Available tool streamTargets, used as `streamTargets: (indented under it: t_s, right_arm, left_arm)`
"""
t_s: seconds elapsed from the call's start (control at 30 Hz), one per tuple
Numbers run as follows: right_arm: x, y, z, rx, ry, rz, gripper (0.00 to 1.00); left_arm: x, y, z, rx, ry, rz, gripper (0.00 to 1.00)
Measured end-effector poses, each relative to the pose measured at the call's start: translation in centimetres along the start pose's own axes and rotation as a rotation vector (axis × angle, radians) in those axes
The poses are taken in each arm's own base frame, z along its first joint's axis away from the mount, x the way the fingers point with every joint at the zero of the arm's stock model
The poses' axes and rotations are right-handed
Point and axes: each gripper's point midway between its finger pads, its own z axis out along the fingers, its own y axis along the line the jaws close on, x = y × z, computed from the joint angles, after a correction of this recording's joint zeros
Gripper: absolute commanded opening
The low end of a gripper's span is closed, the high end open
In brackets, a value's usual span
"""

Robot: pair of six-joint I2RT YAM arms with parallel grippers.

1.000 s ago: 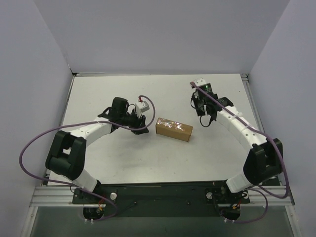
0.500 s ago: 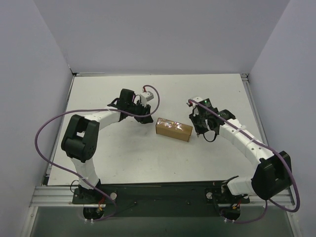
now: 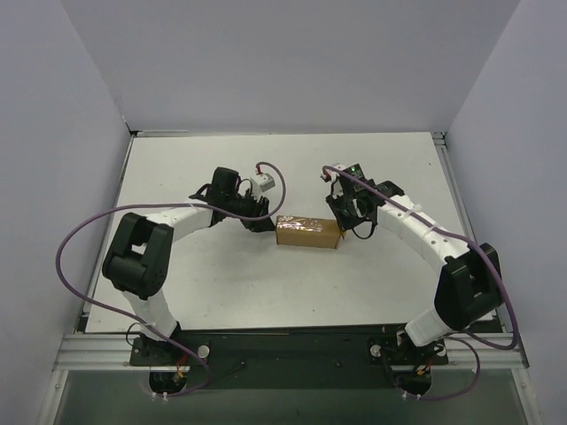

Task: Unpack the express box

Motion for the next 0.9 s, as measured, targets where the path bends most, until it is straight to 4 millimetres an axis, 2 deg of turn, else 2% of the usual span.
streamTargets:
  t_s: [0.37,0.47,0.57,0.67,0.73,0.77,0.9]
  right_arm:
    - [-5.3,-0.1,2.6,0.001,-0.030,-0.024,0.00]
    - [-5.6,-0.2,2.8,0.004,-0.034,-0.022,0.00]
    - [-5.5,-1.1,2.7,0.014,-0.036,-0.001,0.00]
    - [-5.5,-3.2,2.2,0.039,-0.048,0.057,0.00]
    - [-5.8,-4.9,1.3,0.057,-0.067,0.113,0.00]
    - [-6.3,-5.9,0.6,0.064,-0.091,0.147,0.00]
    - [-8.2,-8.0,-2.2,0.078,-0.203,0.233,0.00]
  left_arm:
    - [3.6,-3.2,-2.5,0.063,0.118,0.089,0.44]
    - [4.8,-3.7,-4.0,0.080,0.179,0.110,0.44]
    - [4.5,-4.0,-5.7,0.088,0.203,0.132,0.45]
    - [1.3,-4.2,-6.9,0.089,0.173,0.176,0.46]
    - [-2.2,-4.4,-7.3,0.079,0.115,0.228,0.46]
    - [-4.6,-4.5,-7.5,0.070,0.075,0.259,0.46]
    - [-10.7,-4.3,-6.9,0.049,-0.035,0.324,0.46]
